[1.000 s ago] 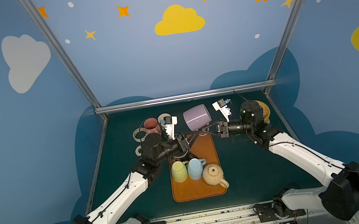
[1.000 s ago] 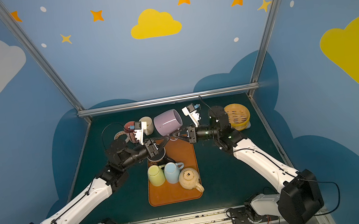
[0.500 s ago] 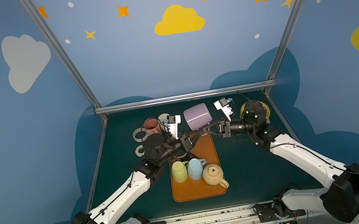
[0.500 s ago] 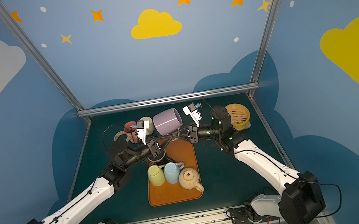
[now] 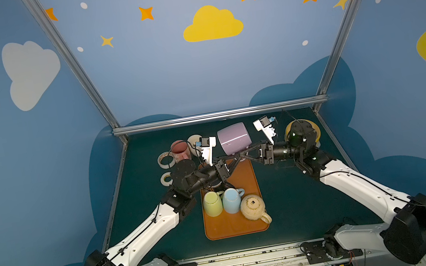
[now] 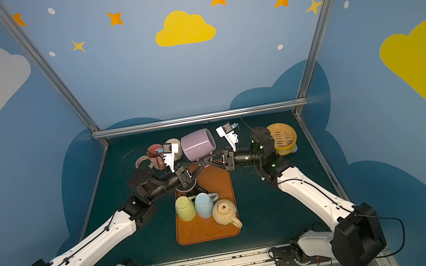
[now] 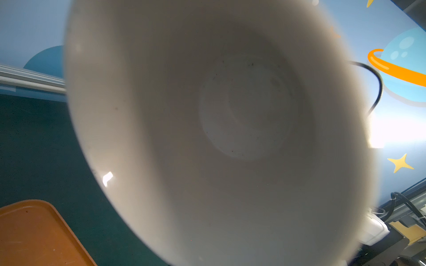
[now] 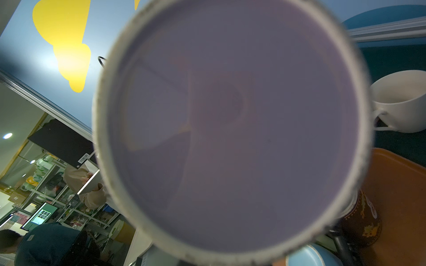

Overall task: Turn the mug right side up
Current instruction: Place the mug at the top-center of the table.

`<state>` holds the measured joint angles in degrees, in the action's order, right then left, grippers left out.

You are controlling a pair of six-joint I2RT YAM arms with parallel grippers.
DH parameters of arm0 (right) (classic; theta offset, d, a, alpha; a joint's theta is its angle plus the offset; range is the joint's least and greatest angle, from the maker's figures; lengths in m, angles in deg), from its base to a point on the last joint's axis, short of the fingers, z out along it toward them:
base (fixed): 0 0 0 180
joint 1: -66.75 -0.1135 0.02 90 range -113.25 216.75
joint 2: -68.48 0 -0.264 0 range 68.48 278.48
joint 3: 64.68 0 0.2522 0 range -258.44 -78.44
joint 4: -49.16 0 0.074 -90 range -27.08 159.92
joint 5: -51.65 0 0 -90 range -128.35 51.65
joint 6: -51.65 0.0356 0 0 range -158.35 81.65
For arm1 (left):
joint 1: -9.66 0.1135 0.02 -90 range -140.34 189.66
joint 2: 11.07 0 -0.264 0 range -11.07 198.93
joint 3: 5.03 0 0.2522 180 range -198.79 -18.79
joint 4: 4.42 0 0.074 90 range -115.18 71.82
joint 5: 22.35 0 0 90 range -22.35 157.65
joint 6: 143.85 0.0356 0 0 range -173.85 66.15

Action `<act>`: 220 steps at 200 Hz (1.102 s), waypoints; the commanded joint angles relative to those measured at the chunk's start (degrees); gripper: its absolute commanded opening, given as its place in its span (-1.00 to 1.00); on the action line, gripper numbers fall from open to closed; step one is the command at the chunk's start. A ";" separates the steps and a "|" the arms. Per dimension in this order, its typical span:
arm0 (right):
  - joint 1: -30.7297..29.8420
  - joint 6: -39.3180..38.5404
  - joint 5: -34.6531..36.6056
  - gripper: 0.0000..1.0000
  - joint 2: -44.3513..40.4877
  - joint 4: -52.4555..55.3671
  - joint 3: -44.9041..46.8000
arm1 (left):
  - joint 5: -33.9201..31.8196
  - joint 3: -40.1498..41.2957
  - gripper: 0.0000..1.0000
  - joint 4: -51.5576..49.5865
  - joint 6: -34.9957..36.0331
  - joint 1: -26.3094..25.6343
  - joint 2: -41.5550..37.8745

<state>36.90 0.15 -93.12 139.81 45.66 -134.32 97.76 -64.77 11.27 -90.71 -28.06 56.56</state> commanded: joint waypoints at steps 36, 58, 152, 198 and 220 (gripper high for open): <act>-1.36 -1.21 -1.93 -1.00 0.39 -3.71 0.95 | -0.25 -1.50 -0.81 4.96 1.99 -1.38 -2.07; -1.38 -1.63 -1.71 -1.00 1.03 -3.35 0.96 | -1.31 -0.91 -0.93 5.00 2.31 -1.57 -2.91; -0.94 -4.30 0.62 -0.76 2.84 1.00 0.02 | -6.79 3.03 -0.93 6.50 2.76 -1.94 -5.05; -0.80 -4.50 0.64 -0.54 3.81 1.25 -0.28 | -8.93 4.88 -0.93 7.35 3.15 -1.91 -5.89; -0.70 -4.75 0.86 -0.49 4.06 1.51 -0.36 | -10.52 5.61 -0.93 7.29 3.55 -1.93 -6.54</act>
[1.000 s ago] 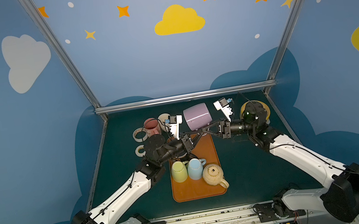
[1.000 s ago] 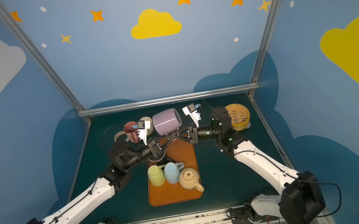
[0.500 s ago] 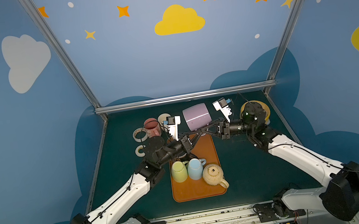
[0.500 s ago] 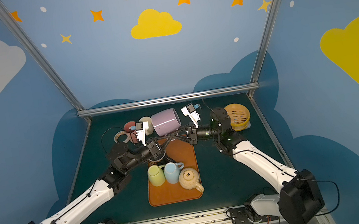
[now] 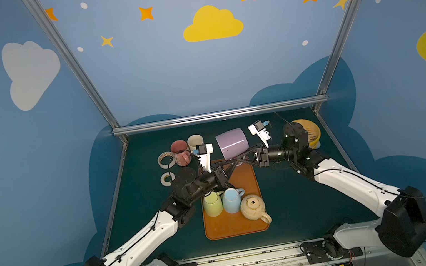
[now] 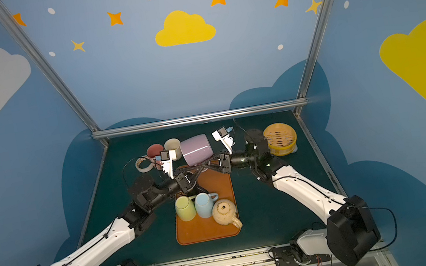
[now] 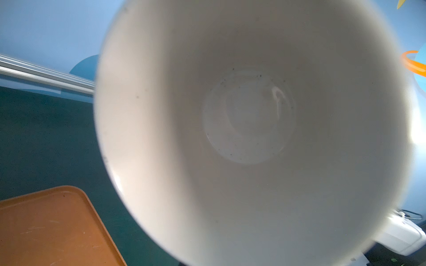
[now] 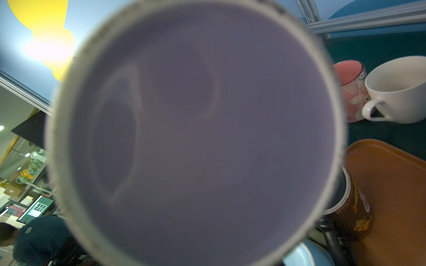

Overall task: Turn the mug right side up
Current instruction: Place the mug at the top-center of the table.

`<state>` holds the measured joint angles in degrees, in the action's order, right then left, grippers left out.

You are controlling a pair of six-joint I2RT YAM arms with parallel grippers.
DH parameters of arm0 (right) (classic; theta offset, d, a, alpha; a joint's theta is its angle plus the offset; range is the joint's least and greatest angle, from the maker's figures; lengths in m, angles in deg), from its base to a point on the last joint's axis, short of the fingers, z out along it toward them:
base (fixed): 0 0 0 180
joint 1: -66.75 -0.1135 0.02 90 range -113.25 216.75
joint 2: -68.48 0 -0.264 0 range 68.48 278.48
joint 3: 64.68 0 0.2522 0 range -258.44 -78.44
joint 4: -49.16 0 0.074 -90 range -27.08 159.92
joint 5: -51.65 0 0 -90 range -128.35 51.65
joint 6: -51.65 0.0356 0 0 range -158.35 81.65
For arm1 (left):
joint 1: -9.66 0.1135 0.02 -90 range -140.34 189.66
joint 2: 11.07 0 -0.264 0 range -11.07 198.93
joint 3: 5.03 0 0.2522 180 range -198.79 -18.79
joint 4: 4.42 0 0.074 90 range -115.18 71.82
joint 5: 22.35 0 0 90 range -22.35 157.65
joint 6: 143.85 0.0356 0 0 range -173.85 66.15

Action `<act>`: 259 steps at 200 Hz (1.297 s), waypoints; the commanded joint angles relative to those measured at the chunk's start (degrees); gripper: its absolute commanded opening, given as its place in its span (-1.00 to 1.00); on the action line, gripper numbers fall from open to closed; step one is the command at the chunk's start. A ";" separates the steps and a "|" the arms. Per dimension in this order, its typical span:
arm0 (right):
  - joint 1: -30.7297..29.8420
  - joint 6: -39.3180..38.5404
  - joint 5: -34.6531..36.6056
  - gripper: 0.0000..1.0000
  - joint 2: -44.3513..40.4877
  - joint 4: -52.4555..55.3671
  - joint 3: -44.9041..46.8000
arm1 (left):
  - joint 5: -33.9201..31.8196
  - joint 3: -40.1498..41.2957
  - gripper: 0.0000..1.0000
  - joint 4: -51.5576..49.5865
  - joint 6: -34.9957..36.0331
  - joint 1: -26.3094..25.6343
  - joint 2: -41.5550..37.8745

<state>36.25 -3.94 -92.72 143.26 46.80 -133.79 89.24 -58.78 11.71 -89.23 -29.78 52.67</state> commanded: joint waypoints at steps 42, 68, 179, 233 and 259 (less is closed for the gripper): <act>0.09 -1.10 1.02 -0.42 1.28 0.57 -0.72 | -3.83 1.00 -0.93 7.02 2.47 -0.27 -3.71; 0.05 -0.60 1.14 -0.56 1.72 -0.07 -0.63 | -3.76 1.32 -0.93 7.36 2.33 -0.21 -3.66; -0.73 2.68 1.11 -1.00 2.95 -5.00 -0.20 | -2.19 1.71 -0.93 10.68 0.74 -0.24 -0.26; -1.05 2.85 0.67 -1.00 2.34 -5.93 -0.19 | -0.67 1.03 -0.93 11.36 0.77 -0.24 0.58; -1.05 2.59 0.58 -1.00 1.78 -6.08 -0.02 | -0.64 -0.25 -0.87 9.32 1.44 -0.22 0.74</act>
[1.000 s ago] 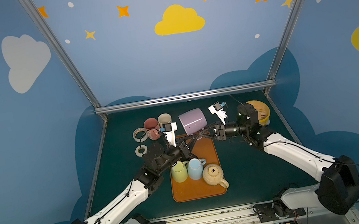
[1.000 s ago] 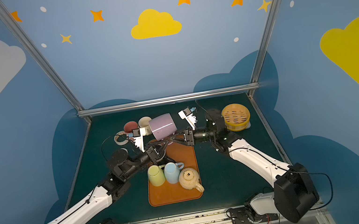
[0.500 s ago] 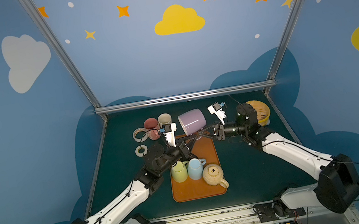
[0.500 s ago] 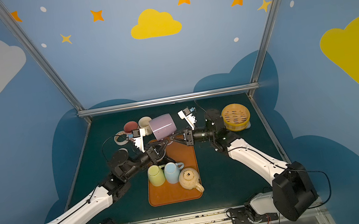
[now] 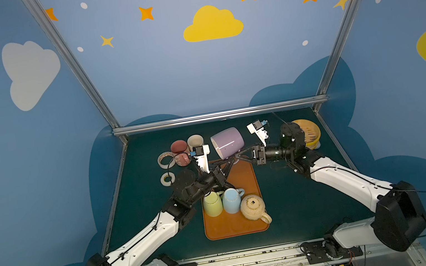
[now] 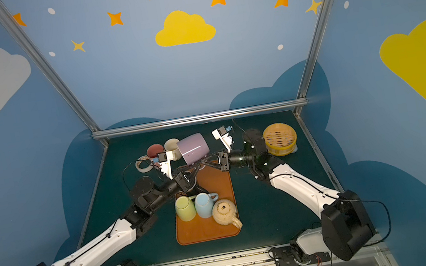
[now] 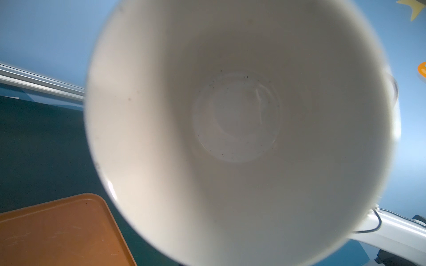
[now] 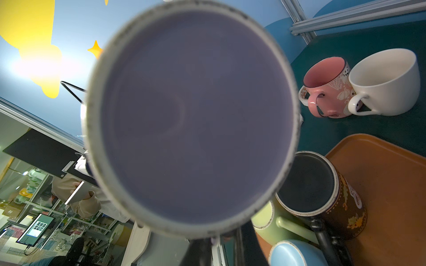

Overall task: Turn the mug right side up
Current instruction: Place the mug at the top-center of the table.

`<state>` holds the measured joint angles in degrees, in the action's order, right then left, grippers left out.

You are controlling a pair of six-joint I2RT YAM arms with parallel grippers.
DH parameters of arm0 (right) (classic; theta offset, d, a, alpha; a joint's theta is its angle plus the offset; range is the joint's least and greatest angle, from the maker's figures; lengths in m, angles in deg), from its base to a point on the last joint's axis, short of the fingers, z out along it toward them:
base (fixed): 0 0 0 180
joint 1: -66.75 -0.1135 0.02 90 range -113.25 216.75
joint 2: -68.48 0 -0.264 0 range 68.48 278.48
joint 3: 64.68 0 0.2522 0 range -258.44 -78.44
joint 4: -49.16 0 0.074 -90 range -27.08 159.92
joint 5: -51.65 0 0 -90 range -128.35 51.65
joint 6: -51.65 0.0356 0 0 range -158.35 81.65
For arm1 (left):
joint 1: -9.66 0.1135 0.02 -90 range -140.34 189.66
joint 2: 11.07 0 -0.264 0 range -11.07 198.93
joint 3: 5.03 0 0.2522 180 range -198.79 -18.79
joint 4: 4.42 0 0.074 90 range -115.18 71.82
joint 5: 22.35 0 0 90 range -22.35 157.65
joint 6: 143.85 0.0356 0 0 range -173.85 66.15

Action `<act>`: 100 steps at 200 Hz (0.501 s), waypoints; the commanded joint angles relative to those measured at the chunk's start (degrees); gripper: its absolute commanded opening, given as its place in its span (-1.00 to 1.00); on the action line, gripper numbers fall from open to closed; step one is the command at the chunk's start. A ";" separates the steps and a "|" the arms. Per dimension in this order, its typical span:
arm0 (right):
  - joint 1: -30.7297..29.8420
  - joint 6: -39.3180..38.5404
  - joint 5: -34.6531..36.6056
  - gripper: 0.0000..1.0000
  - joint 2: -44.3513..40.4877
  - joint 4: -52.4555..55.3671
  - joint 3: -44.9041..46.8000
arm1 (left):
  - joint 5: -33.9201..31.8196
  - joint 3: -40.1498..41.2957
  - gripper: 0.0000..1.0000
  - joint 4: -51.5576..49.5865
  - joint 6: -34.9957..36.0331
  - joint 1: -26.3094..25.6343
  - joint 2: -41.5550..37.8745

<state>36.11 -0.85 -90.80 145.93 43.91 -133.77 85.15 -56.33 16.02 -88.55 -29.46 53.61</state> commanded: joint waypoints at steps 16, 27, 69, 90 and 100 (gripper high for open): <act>-1.01 -0.84 -1.17 -1.00 -1.17 -2.89 0.11 | 3.12 -2.89 -0.73 4.75 1.01 -0.52 -0.26; -0.99 -1.02 -1.17 -1.00 -1.34 -2.97 0.31 | 2.97 -2.98 -0.65 4.41 1.20 -0.53 -0.35; -1.23 -1.28 -1.25 -1.00 -1.63 -3.22 0.40 | 2.98 -3.47 -0.36 4.30 1.28 -0.53 -0.26; -1.27 -1.42 -1.32 -1.00 -1.77 -3.25 0.49 | 2.94 -3.67 -0.33 4.30 1.30 -0.53 -0.10; -1.27 -1.37 -1.24 -1.00 -1.84 -3.31 0.49 | 2.97 -3.68 -0.38 4.35 1.30 -0.55 -0.04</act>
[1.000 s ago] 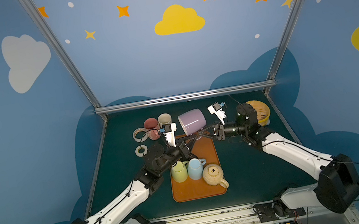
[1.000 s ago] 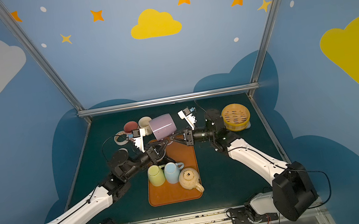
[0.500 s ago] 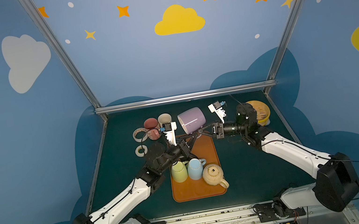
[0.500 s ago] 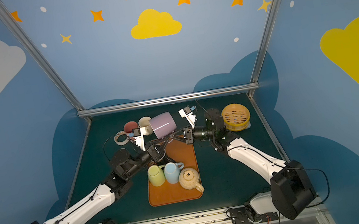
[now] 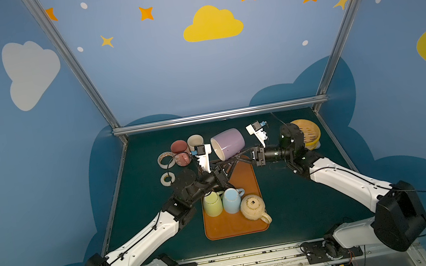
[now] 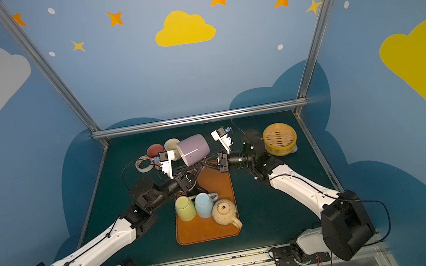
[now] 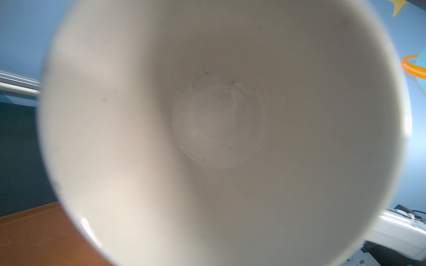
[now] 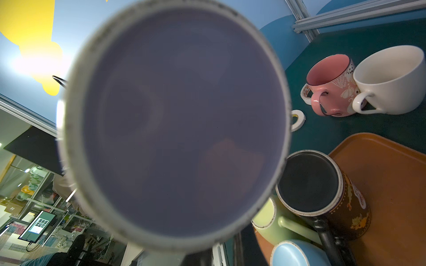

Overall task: Turn the mug right side up
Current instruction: Place the mug at the top-center of the table.

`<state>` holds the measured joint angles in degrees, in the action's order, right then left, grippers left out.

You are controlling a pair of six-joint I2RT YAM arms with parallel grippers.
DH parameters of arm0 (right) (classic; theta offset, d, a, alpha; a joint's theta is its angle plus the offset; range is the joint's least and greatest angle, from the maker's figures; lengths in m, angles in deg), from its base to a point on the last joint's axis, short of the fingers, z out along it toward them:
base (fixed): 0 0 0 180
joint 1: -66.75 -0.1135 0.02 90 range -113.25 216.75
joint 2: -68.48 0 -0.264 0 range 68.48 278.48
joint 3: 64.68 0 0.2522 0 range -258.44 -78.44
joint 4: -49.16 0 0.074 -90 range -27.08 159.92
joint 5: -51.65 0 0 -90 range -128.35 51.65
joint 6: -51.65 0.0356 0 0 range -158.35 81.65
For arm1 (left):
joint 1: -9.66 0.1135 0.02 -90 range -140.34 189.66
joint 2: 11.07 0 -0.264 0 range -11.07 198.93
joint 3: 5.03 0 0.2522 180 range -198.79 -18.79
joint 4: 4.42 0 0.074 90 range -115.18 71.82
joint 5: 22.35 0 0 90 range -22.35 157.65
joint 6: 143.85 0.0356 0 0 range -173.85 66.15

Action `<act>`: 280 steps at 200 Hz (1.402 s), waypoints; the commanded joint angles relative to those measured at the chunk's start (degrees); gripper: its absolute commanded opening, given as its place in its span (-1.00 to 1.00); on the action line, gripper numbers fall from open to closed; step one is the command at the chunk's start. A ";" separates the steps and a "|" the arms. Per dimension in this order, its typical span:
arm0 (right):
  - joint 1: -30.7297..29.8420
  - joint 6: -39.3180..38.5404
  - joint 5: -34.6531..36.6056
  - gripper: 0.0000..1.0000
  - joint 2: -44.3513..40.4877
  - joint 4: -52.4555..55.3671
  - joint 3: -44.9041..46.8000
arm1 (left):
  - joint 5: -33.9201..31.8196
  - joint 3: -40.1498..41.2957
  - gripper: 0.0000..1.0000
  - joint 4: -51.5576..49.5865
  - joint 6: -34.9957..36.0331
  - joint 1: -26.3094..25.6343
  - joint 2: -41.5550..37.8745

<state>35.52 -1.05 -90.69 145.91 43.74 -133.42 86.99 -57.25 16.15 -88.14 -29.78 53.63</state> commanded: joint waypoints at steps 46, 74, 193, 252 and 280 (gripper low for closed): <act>-0.68 -1.43 -1.17 -1.00 -1.99 -2.64 0.14 | 0.89 -2.41 -0.84 4.19 1.13 -0.20 -0.28; -0.68 -1.42 -1.18 -1.00 -1.90 -2.47 0.05 | 0.05 -2.15 -0.93 3.86 1.22 -0.20 -0.52; 0.01 -7.69 4.36 0.00 -2.98 8.16 1.53 | -9.26 -9.33 -0.93 -17.10 1.49 2.45 1.45; -0.14 -9.95 11.37 0.01 -6.75 13.55 4.22 | -14.99 -27.04 -0.93 -41.83 6.85 4.35 12.17; -0.55 -11.65 18.15 0.01 -9.15 18.58 5.38 | -19.19 -35.58 -0.93 -51.33 10.53 5.18 19.32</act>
<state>35.46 -10.30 -79.15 139.24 57.25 -129.07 73.17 -85.69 -27.04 -82.91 -25.48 69.63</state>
